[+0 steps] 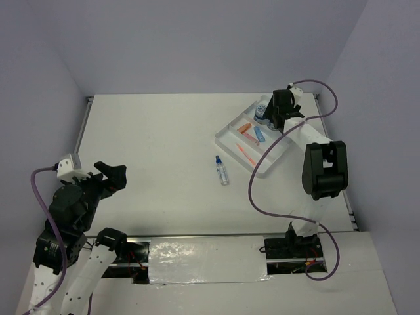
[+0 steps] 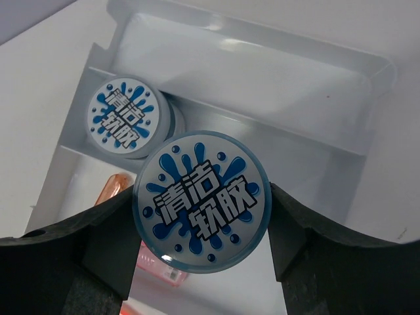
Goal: Sort the stationery into containers
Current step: Place the stationery in the storage box.
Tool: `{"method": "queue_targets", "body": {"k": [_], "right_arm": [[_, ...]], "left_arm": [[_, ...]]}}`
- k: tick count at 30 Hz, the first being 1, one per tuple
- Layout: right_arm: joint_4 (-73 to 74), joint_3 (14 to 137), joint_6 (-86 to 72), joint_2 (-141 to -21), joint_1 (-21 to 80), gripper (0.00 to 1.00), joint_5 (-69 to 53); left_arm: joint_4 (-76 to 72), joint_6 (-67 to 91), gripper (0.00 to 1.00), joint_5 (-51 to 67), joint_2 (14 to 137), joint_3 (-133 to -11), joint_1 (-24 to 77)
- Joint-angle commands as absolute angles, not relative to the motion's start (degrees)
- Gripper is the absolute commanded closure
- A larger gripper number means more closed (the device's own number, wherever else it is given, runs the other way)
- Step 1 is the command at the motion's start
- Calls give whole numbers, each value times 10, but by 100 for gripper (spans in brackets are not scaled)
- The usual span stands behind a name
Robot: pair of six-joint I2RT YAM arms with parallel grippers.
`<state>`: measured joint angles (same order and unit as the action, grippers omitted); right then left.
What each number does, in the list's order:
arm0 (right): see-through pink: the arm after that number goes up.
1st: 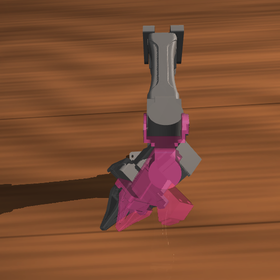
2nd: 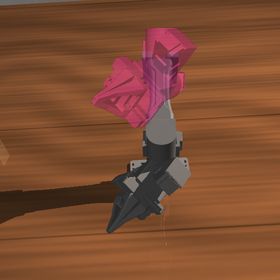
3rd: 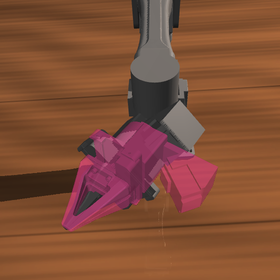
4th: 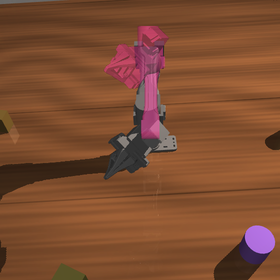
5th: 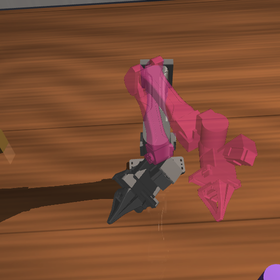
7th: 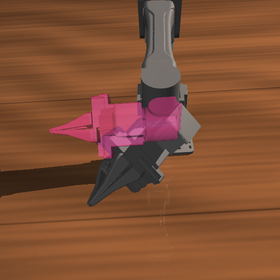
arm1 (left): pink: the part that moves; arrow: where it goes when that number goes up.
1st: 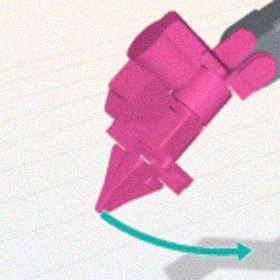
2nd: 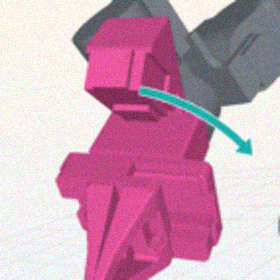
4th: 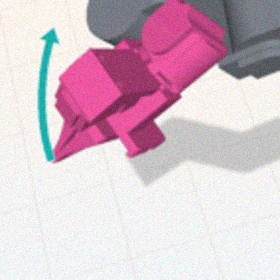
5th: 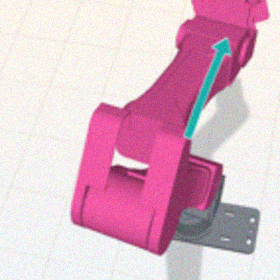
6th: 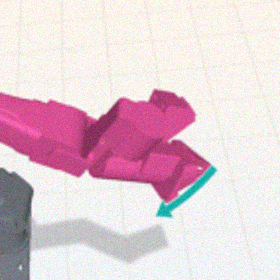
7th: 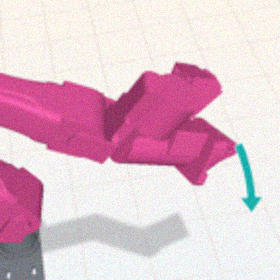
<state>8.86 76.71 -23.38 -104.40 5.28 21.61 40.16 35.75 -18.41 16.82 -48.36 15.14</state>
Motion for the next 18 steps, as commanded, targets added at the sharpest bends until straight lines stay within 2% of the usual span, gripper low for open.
{"method": "queue_targets", "body": {"k": [1,18], "right_arm": [[48,780,-244,-1055,54,70,208],[126,885,-246,-1145,6,61,147]], "left_arm": [[370,338,1,-171,175,-481,149],[368,337,1,-164,185,-480,149]]}}
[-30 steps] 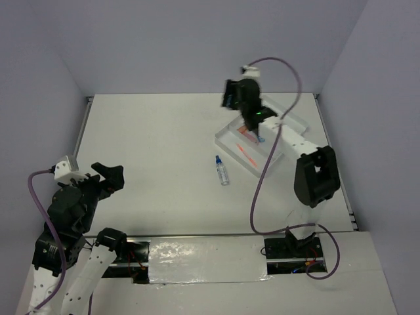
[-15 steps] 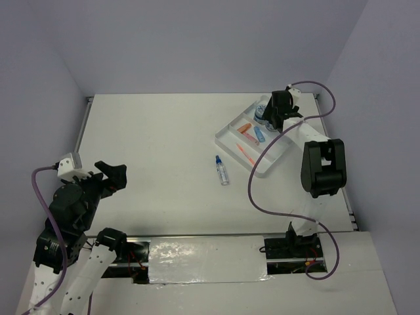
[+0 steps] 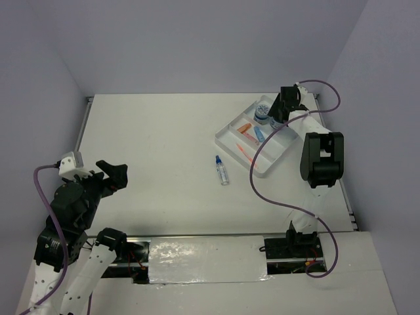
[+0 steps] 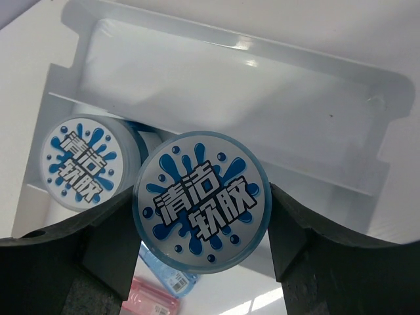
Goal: Sort the stationery into containers
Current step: Place the stationery in the storage box.
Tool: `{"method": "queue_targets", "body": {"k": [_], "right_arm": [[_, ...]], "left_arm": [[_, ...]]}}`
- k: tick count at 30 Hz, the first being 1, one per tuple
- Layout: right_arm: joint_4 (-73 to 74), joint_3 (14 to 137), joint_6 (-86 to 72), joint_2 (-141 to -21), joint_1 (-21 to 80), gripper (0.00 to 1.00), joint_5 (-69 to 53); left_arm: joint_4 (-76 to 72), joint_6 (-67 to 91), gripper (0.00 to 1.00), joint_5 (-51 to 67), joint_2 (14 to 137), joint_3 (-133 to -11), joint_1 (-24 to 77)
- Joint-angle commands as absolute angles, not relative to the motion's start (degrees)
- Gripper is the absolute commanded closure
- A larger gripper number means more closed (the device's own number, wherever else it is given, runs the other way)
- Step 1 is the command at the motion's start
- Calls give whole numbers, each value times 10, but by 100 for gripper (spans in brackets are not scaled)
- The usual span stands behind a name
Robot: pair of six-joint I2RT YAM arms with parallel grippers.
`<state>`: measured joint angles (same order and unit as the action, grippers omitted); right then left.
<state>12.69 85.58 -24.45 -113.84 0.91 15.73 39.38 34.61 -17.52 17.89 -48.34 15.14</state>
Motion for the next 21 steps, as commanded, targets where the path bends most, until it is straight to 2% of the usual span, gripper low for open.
{"method": "queue_targets", "body": {"k": [1,6,8,11,12,21], "right_arm": [[132,898,-246,-1150,5,60,142],[150,904,-250,-1160,5,55,132],[148,897,-250,-1155,4,47,131],[148,888,-251,-1144,5,17,134],[147,880,-252,-1140,4,1,136],[128,823,-255,-1059,11,0,133]], "left_arm": [[367,336,1,-164,185,-480,149],[367,336,1,-164,186,-481,149],[368,336,1,-164,187,-481,149],[367,336,1,-164,185,-480,149],[366,335,1,-163,185,-480,149],[367,336,1,-166,185,-479,149]]}}
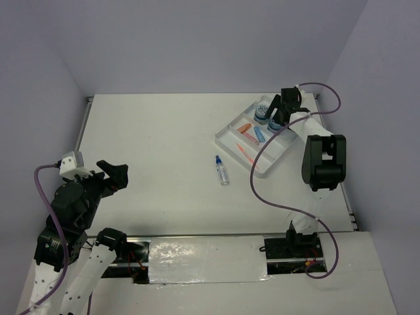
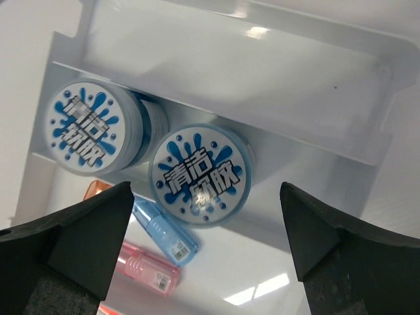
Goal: Sort the stationery into containers
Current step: Place the stationery in the storage box, then pick up the stationery from the center of the board.
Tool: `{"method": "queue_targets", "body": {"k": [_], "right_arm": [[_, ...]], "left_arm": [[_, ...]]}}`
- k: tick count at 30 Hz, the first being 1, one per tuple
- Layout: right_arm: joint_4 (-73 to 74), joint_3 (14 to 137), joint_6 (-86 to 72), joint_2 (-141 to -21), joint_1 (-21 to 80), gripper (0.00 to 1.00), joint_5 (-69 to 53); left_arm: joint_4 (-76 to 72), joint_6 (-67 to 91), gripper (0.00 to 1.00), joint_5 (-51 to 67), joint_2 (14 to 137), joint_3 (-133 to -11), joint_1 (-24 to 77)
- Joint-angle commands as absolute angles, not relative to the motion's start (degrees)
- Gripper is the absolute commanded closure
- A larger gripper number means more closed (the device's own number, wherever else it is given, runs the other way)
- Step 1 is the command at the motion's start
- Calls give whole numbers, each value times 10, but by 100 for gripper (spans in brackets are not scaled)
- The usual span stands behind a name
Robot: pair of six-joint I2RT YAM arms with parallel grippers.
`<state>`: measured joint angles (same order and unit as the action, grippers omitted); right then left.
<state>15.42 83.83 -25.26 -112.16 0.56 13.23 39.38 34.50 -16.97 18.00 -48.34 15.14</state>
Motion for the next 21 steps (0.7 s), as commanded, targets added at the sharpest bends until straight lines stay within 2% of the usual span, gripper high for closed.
{"method": "queue_targets", "body": {"k": [1,3,7,14,17,21], "right_arm": [[115,811,-251,-1030,28,0,127],[95,771,-235,-994,61,0,119],[97,721,-166,-920,215,0,111],[127,662,-203,-937,424,1,168],[156,667,-230,-988,457,4,214],[146,649,-240,-993,458,6,215]], "left_arm": [[367,336,1,-166,185,-479,149],[366,339,1,-170,186,-480,149],[375,345,1,-184,194,-483,148],[381,352,1,-198,216,-486,147],[382,350,1,-193,220,-486,146],[380,348,1,-190,212,-485,146]]}}
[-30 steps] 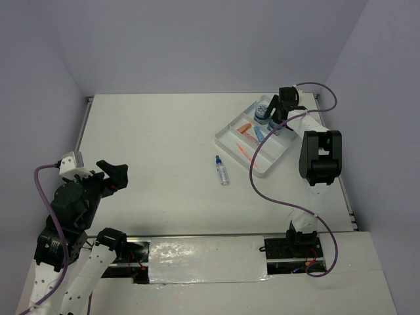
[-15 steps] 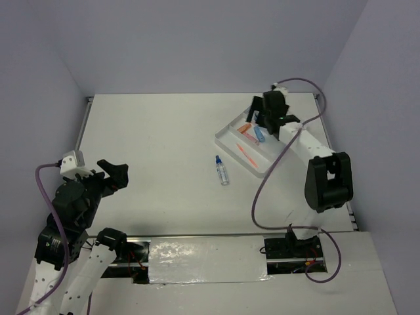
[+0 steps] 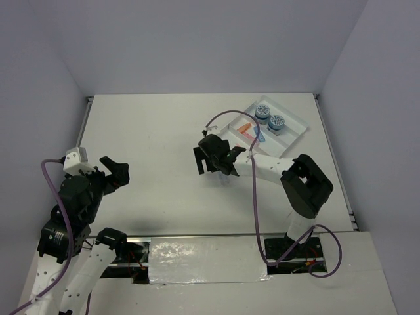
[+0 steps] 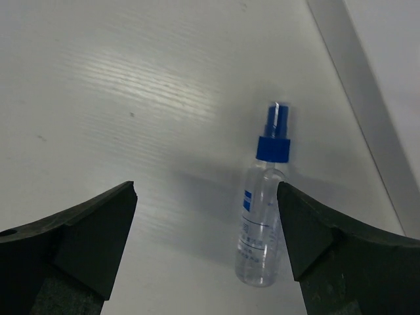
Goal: Sort the stationery into containers
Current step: Pick up the stationery from the center of the board, then place the stationery in the storage box.
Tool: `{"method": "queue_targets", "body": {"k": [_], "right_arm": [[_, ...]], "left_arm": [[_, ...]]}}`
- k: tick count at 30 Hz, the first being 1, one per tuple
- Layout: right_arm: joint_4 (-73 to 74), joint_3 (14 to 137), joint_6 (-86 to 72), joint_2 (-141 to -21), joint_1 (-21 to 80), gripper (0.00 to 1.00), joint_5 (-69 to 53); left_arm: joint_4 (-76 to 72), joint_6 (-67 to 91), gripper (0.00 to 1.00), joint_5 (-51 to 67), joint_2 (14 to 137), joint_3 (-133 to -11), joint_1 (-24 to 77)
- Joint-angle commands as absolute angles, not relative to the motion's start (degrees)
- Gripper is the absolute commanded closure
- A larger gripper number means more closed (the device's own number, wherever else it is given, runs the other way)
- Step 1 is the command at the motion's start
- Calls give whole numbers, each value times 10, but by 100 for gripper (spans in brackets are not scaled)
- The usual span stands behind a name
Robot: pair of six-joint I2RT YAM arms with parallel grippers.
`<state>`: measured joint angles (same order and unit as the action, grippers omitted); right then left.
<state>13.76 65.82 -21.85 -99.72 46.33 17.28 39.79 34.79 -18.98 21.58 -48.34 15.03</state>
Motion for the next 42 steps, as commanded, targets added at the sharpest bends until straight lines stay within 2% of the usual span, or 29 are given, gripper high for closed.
{"method": "queue_targets", "body": {"k": [1,17,19,20,22,23,26,28,29,30,36,42], "right_arm": [[146,646,-240,-992,457,6,225],[160,599,-243,-1012,433,22,184],[163,599,-239,-1015,428,32,179],[160,598,-236,-1016,426,41,166],[156,599,-223,-1018,417,50,142],[154,601,-211,-1018,416,60,121],[131,602,-165,-1000,416,76,63],[116,605,-138,-976,414,76,32],[119,619,-114,-970,413,93,26],[130,628,-102,-962,410,99,19],[140,700,-25,-926,333,100,-61],[171,844,111,-1007,214,100,-16]], "left_arm": [[380,348,1,-189,209,-485,146],[376,346,1,-184,203,-483,146],[376,346,1,-185,203,-484,146],[377,346,1,-185,202,-483,146],[376,346,1,-185,201,-484,146],[377,346,1,-185,199,-483,146],[376,346,1,-184,198,-483,146],[376,345,1,-184,197,-483,146],[377,346,1,-184,197,-483,146],[377,345,1,-184,197,-484,146],[376,345,1,-183,189,-483,146],[371,340,1,-171,178,-482,147]]}}
